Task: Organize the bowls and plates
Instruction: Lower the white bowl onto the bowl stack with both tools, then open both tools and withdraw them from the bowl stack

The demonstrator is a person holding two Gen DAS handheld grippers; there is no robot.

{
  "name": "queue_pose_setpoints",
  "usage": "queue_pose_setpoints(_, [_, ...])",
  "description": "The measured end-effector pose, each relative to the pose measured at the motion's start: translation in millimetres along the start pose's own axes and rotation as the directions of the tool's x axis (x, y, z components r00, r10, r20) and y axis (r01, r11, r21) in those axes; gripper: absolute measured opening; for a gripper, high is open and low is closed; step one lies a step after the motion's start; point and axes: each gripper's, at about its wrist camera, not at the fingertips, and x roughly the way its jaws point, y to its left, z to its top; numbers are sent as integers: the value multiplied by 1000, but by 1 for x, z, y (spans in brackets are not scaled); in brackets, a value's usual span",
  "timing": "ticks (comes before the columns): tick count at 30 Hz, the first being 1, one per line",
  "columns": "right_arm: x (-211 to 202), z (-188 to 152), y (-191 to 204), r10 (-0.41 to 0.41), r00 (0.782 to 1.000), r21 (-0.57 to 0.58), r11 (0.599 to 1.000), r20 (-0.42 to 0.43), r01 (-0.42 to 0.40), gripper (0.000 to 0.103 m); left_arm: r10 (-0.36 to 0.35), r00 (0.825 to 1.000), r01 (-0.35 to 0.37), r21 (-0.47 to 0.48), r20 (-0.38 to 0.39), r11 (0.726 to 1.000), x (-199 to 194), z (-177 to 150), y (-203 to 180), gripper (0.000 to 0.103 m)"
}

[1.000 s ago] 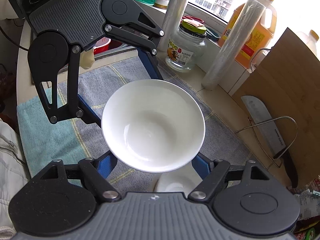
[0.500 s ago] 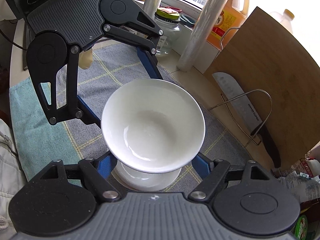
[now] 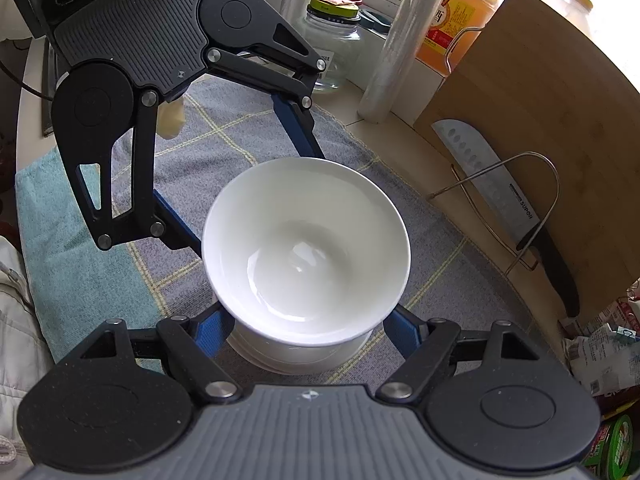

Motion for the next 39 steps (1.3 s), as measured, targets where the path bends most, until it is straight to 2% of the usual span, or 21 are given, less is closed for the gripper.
queue_pose_setpoints(17, [3,-3,-2,25,999,14,1000,-42,-24,85,-71,997,71,-54,-10,996,10,4,5,85])
queue_pose_setpoints(26, [7,-1,-1,35,998,14,999,-53,-35,85,-71,997,69,-55,-24,996,11,5,6,85])
queue_pose_setpoints(39, [11,-1,-1,51,996,26,998,-69,-49,85,-105,994,102,-71,-43,992,17,6,9,85])
